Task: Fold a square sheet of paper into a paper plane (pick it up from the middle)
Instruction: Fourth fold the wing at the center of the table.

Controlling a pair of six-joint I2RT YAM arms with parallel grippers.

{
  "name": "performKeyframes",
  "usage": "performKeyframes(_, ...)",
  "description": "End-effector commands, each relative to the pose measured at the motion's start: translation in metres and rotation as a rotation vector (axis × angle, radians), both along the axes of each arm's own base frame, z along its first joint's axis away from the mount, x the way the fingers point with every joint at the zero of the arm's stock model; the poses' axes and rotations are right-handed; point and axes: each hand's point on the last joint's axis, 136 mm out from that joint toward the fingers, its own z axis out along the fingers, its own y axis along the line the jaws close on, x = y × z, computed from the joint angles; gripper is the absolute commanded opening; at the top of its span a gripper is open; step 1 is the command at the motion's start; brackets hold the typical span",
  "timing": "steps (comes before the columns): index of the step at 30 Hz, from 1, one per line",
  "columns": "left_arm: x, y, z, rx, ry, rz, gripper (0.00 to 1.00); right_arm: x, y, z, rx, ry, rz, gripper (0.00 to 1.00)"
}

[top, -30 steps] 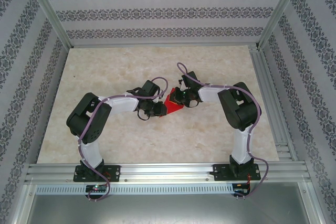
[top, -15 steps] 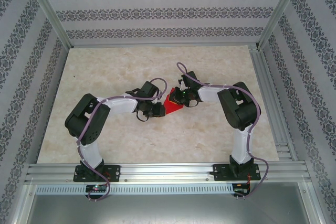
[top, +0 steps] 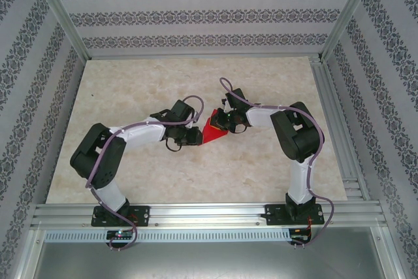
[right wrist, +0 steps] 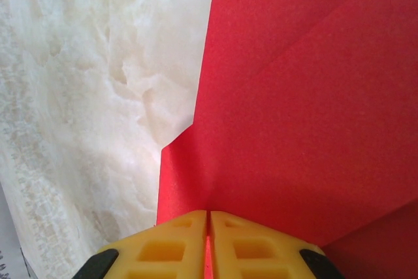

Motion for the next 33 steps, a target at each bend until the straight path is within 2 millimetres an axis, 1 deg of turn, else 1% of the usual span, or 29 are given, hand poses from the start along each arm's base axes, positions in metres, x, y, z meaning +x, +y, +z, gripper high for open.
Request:
performKeyframes(1,0.012,-0.015,0.022,-0.049,-0.051,-0.002,0.18,-0.025,-0.033,-0.063,-0.185,0.131,-0.037,0.12)
performKeyframes(7,0.015,-0.021,-0.005,-0.027,0.014,-0.010,0.15,-0.026,-0.033,-0.066,-0.190,0.143,-0.036,0.12)
performKeyframes(13,0.015,-0.020,-0.023,-0.010,0.030,-0.008,0.12,-0.029,-0.034,-0.068,-0.197,0.152,-0.034,0.12)
performKeyframes(16,0.018,-0.020,-0.023,-0.010,0.019,-0.002,0.12,-0.029,-0.035,-0.069,-0.199,0.157,-0.037,0.12)
performKeyframes(19,0.022,-0.014,-0.021,0.034,0.001,0.008,0.11,-0.029,-0.035,-0.070,-0.200,0.157,-0.038,0.12)
performKeyframes(22,0.026,-0.022,-0.012,-0.014,-0.023,-0.005,0.12,-0.030,-0.035,-0.070,-0.202,0.157,-0.038,0.12)
performKeyframes(23,0.027,-0.024,-0.012,-0.020,-0.023,-0.006,0.12,-0.030,-0.035,-0.070,-0.202,0.157,-0.038,0.12)
performKeyframes(28,0.031,-0.020,-0.026,0.022,-0.014,0.002,0.12,-0.031,-0.036,-0.073,-0.204,0.164,-0.038,0.12)
performKeyframes(33,0.028,-0.016,-0.039,0.045,0.016,0.001,0.11,-0.033,-0.037,-0.074,-0.207,0.168,-0.037,0.12)
